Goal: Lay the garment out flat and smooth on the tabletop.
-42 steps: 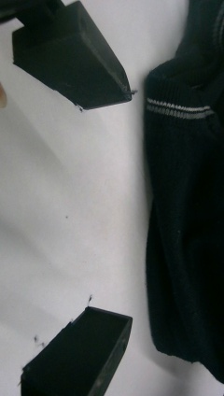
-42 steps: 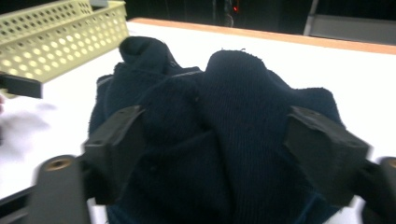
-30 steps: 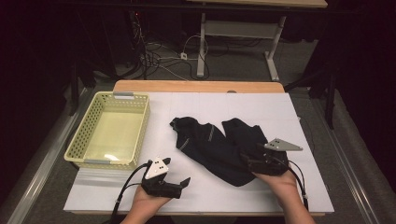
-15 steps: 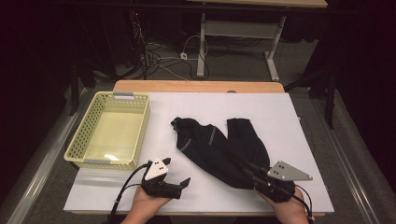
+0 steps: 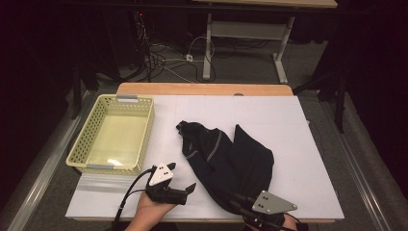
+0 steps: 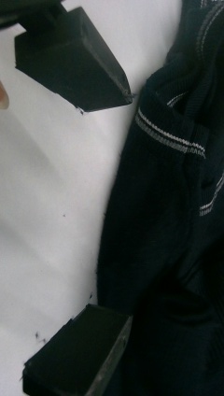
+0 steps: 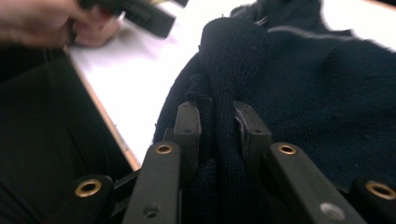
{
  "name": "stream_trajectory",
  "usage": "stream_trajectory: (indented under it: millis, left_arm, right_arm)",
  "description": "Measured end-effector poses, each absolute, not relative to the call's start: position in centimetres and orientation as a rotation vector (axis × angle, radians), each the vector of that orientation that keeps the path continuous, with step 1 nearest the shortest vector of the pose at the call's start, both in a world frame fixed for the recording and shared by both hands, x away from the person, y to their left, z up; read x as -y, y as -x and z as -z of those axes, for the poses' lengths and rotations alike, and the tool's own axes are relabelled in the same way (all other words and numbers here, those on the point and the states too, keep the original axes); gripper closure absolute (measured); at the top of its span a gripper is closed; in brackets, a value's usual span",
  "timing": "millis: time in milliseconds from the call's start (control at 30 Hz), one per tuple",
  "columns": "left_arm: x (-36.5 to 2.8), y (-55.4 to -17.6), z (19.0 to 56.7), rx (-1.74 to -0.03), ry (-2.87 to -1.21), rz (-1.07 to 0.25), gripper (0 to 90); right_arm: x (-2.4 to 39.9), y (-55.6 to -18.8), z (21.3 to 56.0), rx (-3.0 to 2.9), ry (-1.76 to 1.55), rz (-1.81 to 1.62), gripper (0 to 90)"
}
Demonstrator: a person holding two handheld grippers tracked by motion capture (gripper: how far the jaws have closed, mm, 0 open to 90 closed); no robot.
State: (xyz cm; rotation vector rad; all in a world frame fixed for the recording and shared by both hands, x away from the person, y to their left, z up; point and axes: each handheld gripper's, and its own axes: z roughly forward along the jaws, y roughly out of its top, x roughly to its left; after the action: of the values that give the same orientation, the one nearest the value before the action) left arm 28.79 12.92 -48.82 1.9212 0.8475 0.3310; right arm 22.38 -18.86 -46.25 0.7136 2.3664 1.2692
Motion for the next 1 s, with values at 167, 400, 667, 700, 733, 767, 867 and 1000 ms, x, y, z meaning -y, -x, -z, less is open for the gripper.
stream_trajectory:
  millis: [167, 400, 667, 700, 733, 767, 867, 1000]
  left_arm:
    - [-12.9, -28.8, 48.8, -0.849, -1.923, -0.326, 0.5]
    - [-12.9, -28.7, 48.8, -0.847, -1.917, -0.336, 0.5]
    - [-12.9, -28.8, 48.8, -0.846, -1.922, -0.335, 0.5]
    - [-12.9, -28.8, 48.8, -0.845, -1.926, -0.336, 0.5]
    - [-12.9, -28.8, 48.8, -0.845, -1.927, -0.337, 0.5]
    - [-12.9, -28.7, 48.8, -0.846, -1.925, -0.339, 0.5]
    - [-12.9, -28.7, 48.8, -0.853, -1.912, -0.343, 0.5]
    - [-13.0, -28.7, 48.8, -0.852, -1.912, -0.338, 0.5]
  right_arm:
    - [17.7, -22.2, 47.8, -2.425, -0.702, -1.233, 74.4]
    - [17.4, -22.1, 48.2, -2.438, -0.703, -1.224, 73.5]
    - [17.5, -22.2, 48.3, -2.436, -0.717, -1.233, 72.1]
    - [17.5, -22.2, 48.3, -2.435, -0.723, -1.238, 71.6]
    - [17.5, -22.2, 48.3, -2.432, -0.727, -1.24, 70.5]
    - [17.5, -22.2, 48.3, -2.433, -0.727, -1.24, 69.0]
    - [17.9, -22.2, 47.8, -2.41, -0.76, -1.284, 59.9]
    - [18.9, -22.0, 46.0, -2.329, -0.788, -1.373, 55.0]
